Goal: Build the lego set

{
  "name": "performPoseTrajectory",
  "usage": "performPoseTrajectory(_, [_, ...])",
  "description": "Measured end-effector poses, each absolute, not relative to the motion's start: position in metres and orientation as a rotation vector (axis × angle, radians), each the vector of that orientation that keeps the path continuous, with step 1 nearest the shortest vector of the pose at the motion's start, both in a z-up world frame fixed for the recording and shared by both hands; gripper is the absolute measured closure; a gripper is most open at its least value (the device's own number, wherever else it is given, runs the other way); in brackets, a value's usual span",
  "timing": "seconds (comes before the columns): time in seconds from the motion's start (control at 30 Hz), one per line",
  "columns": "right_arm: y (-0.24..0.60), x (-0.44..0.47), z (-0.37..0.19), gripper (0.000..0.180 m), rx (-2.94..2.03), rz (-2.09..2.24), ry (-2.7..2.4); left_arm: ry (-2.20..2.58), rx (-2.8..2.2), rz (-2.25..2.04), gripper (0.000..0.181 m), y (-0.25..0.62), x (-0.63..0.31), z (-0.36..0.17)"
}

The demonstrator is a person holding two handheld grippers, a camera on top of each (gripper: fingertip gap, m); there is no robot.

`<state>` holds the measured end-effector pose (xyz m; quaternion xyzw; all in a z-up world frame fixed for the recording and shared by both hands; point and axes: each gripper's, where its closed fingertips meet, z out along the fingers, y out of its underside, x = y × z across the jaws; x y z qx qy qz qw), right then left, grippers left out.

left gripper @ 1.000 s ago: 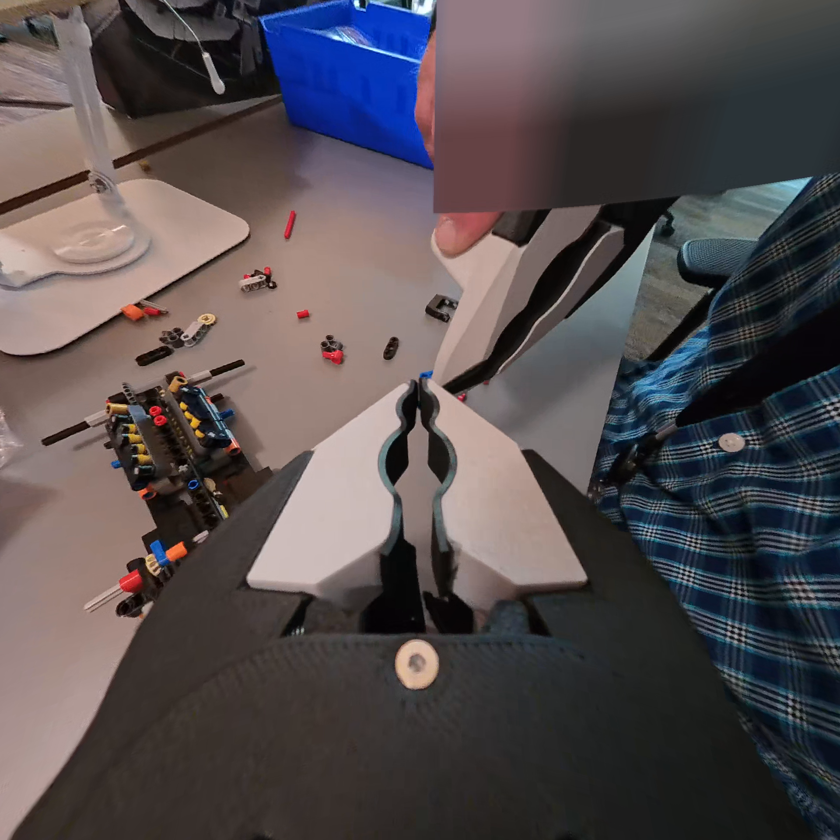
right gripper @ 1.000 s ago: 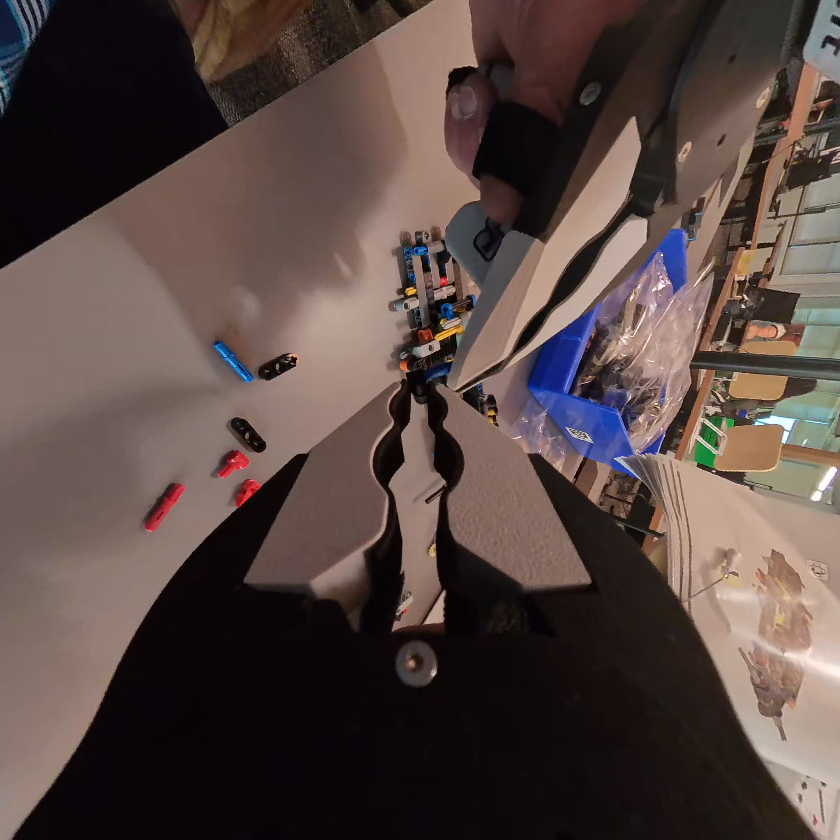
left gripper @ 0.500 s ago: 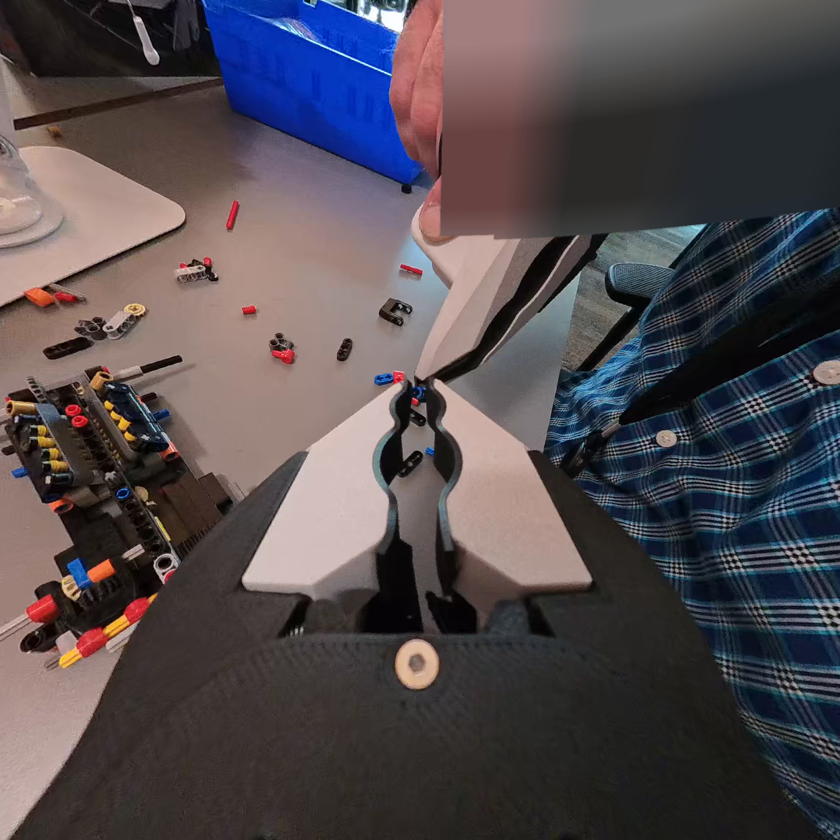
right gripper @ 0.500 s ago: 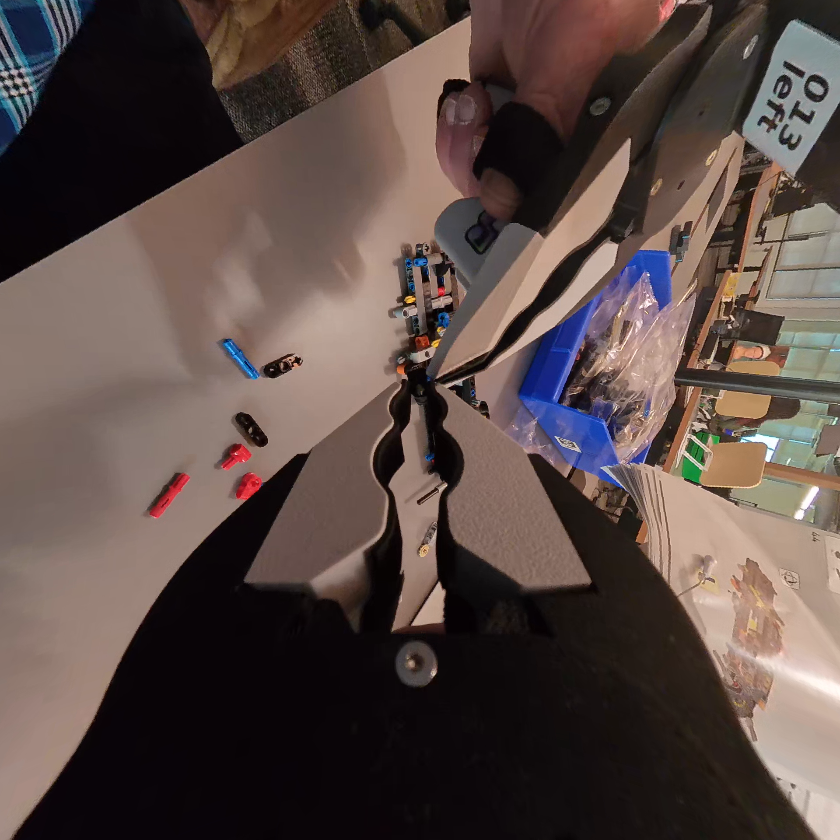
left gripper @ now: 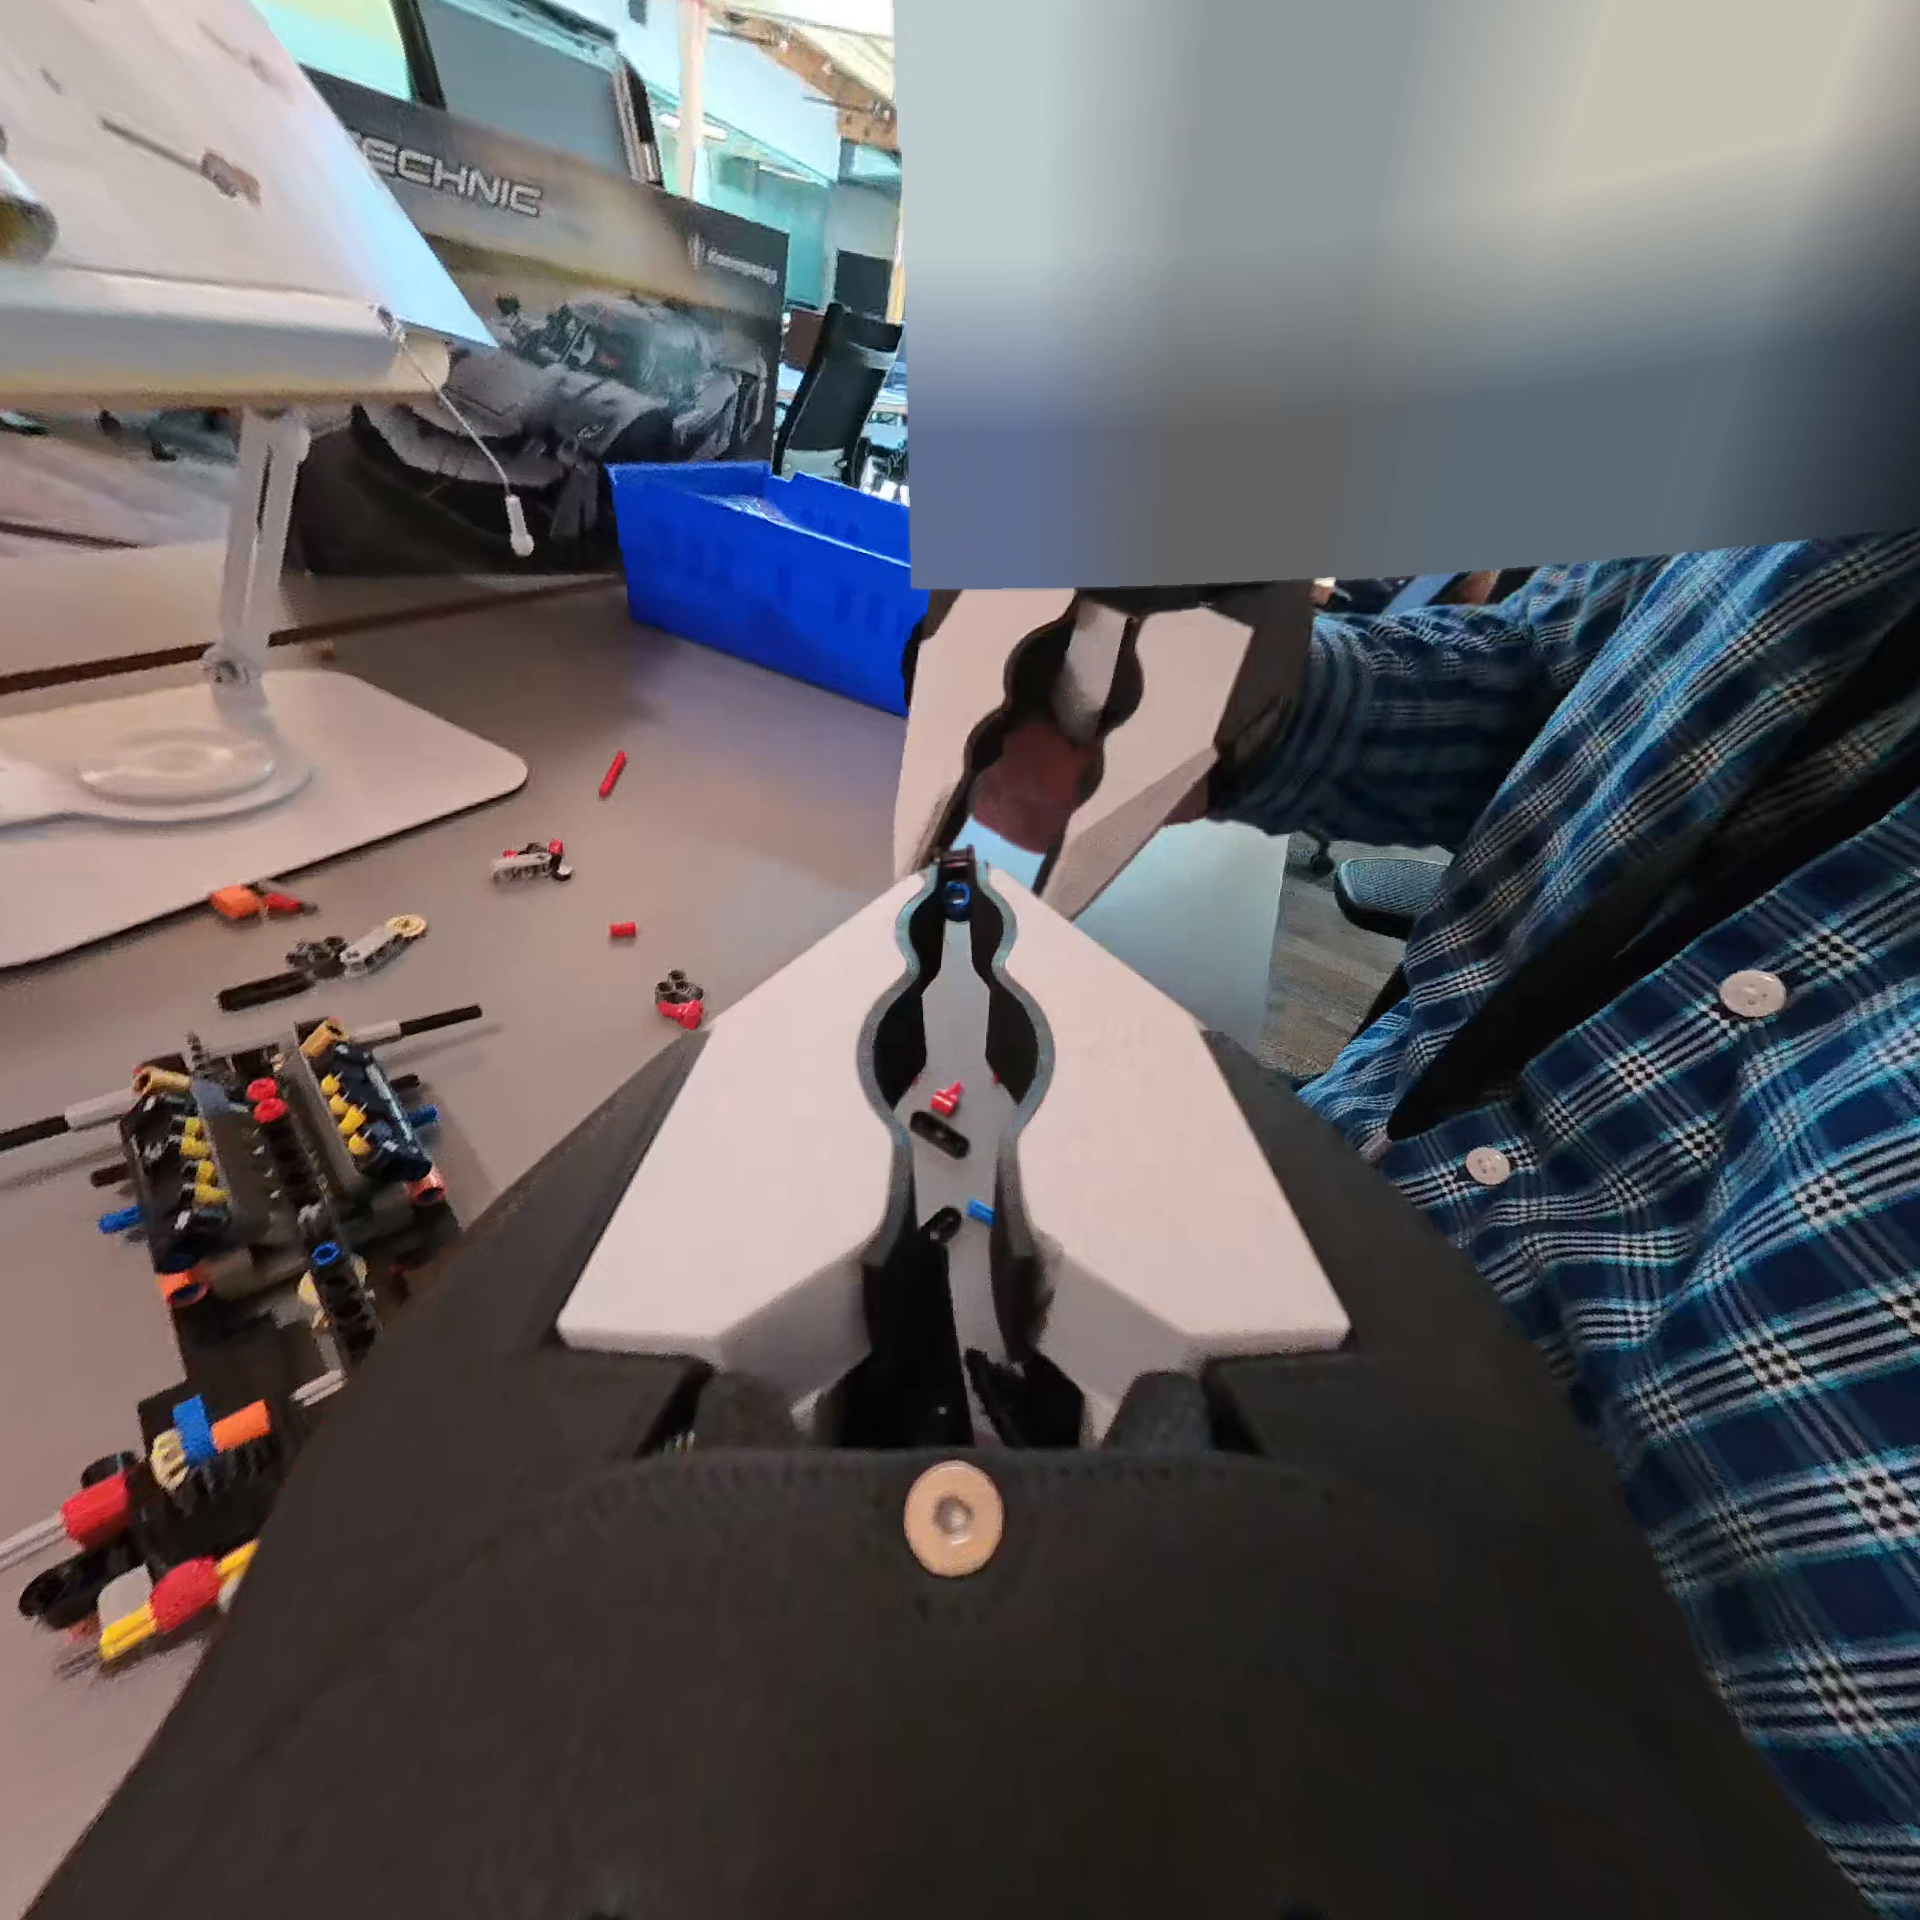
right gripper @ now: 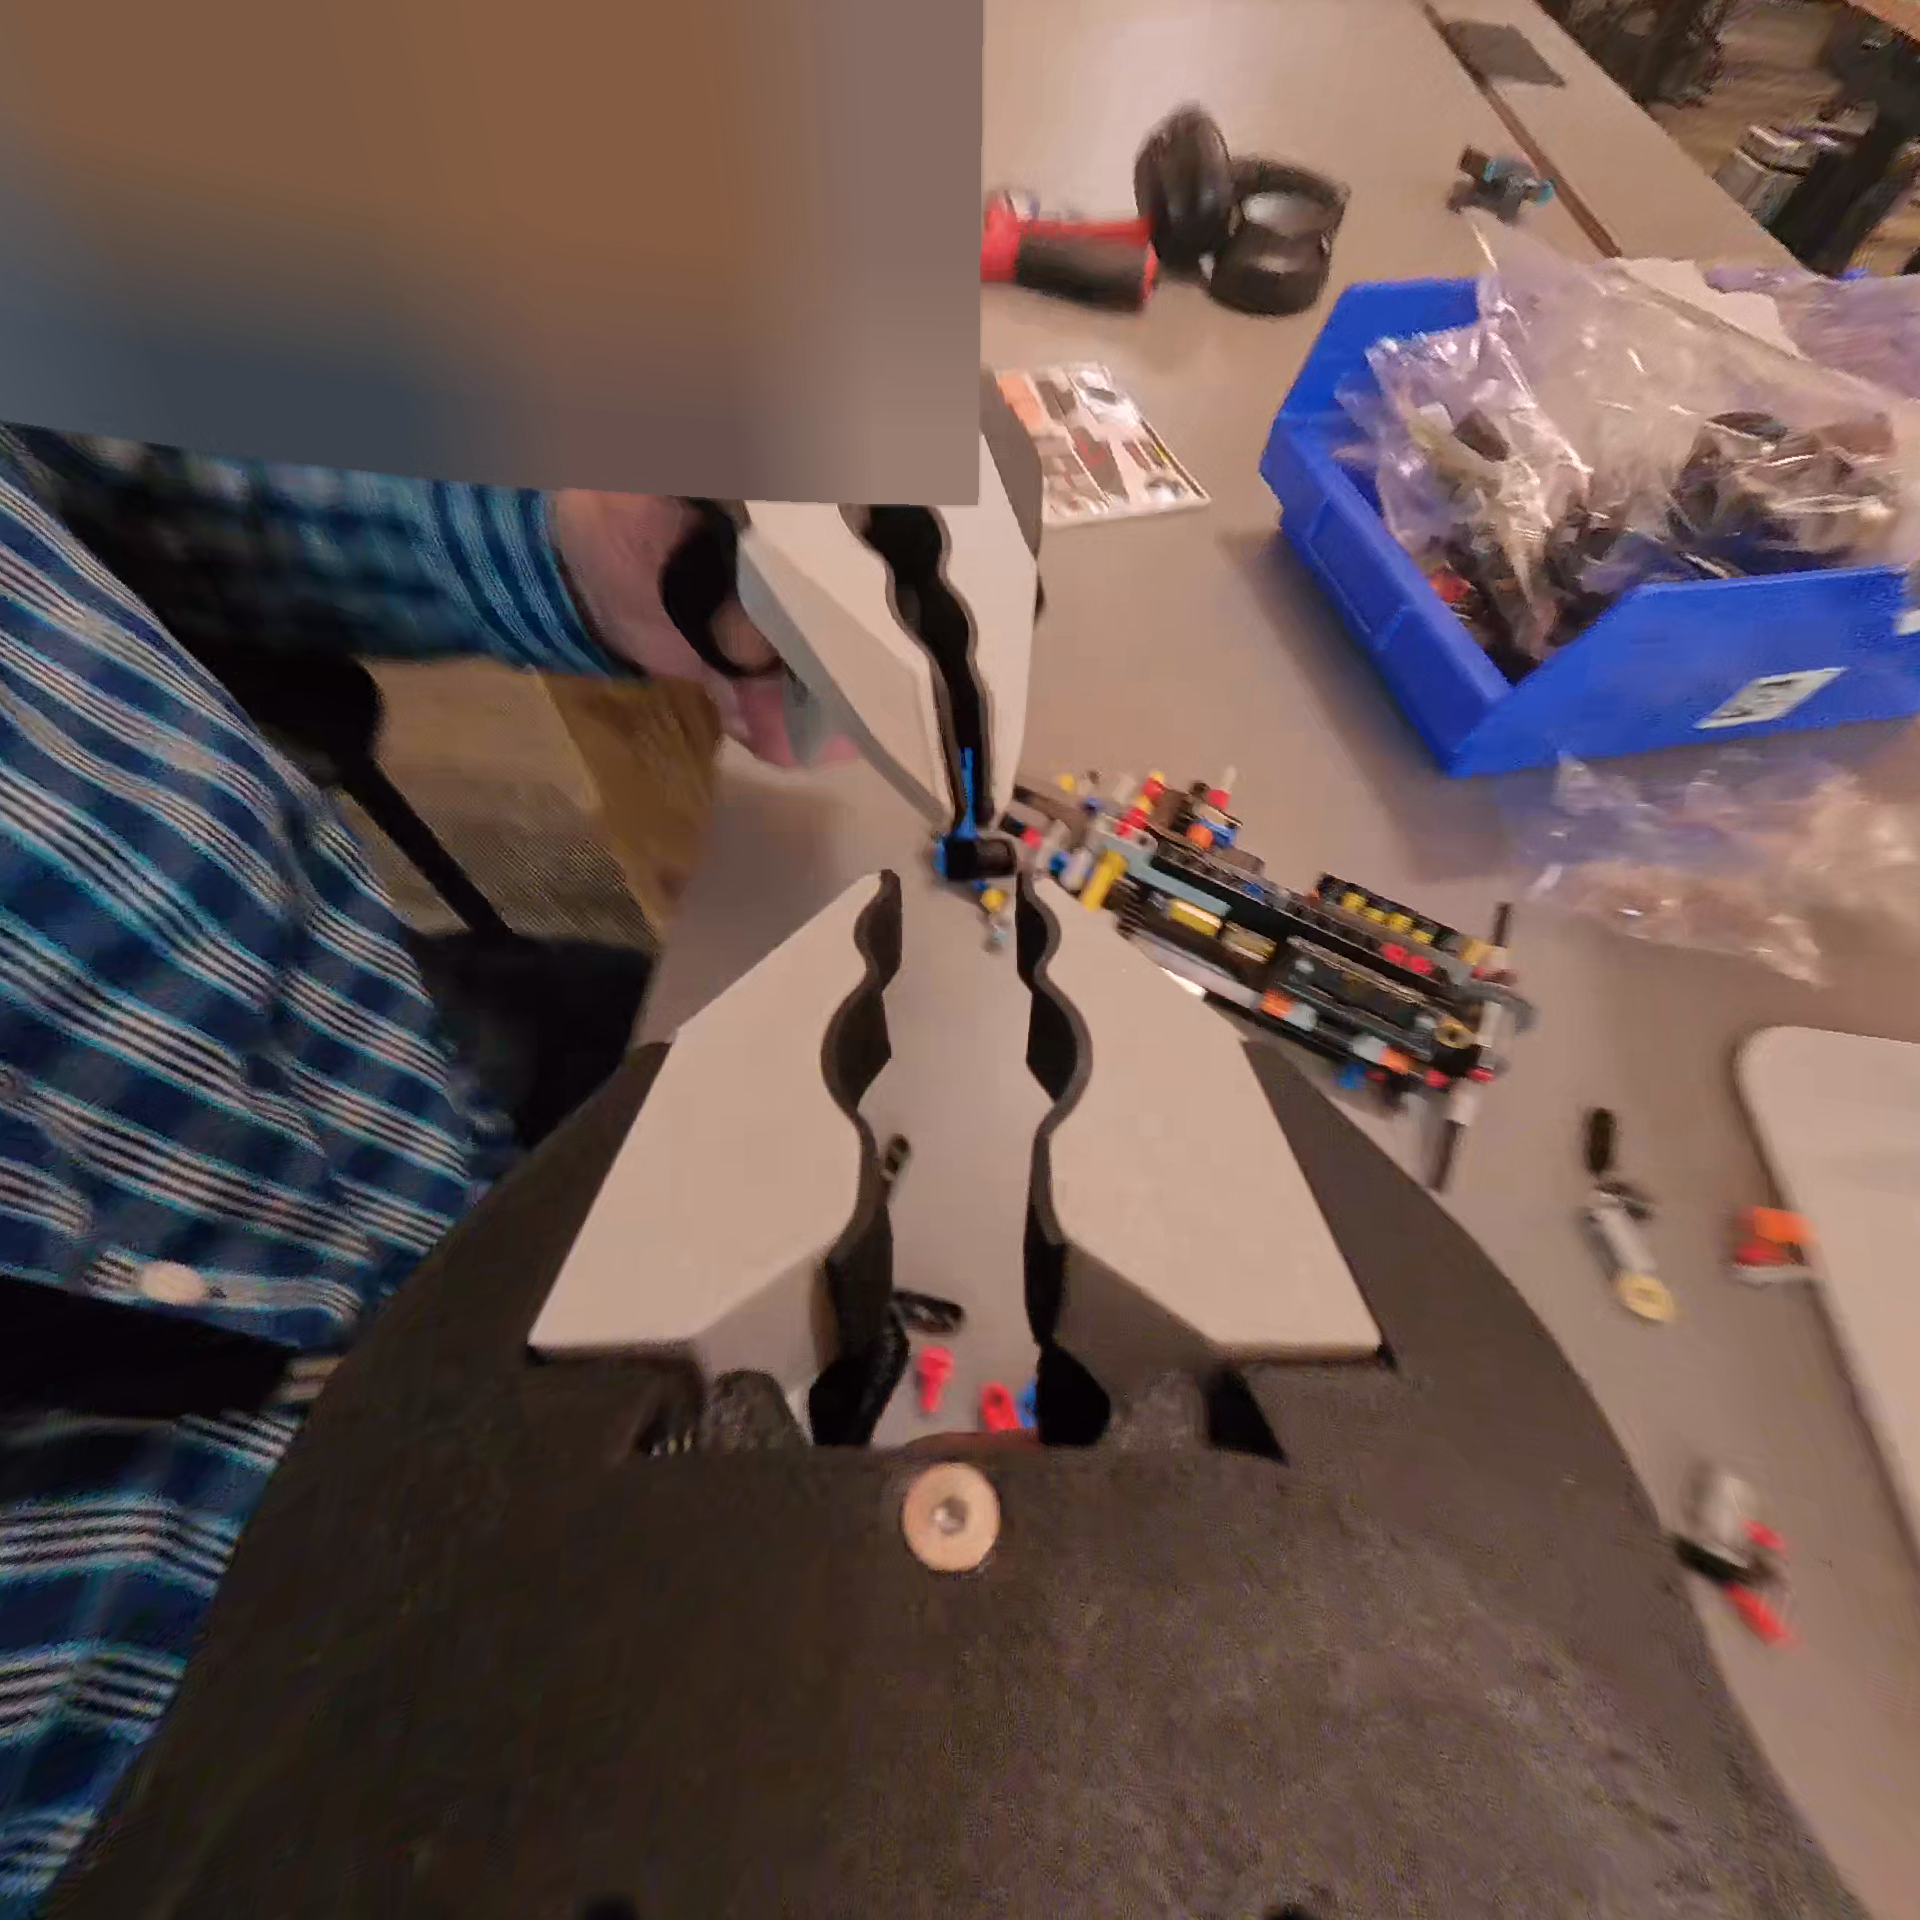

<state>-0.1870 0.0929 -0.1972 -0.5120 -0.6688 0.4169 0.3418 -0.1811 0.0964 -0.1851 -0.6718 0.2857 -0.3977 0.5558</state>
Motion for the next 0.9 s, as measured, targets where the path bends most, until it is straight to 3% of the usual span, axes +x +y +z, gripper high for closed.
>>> performPoseTrajectory(0.17, [0.087, -0.188, -0.185, 0.172, -1.368, 1.301, -1.646, 0.688, -1.521, -0.975, 0.179, 0.089, -0.178, -0.177])
performPoseTrajectory(0.3, [0.085, -0.187, -0.184, 0.167, -1.386, 1.377, -1.622, 0.673, -1.478, -1.003, 0.179, 0.086, -0.177, -0.173])
performPoseTrajectory(0.6, [0.08, -0.186, -0.184, 0.175, -1.397, 1.424, -1.602, 0.66, -1.468, -1.038, 0.178, 0.085, -0.178, -0.173])
performPoseTrajectory(0.7, [0.094, -0.185, -0.198, 0.176, -1.47, 1.31, -1.592, 0.638, -1.534, -0.891, 0.157, 0.094, -0.202, -0.173])
performPoseTrajectory(0.9, [0.125, -0.19, -0.244, 0.176, -1.656, 1.057, -1.59, 0.667, -1.891, -0.476, 0.107, 0.122, -0.271, -0.226])
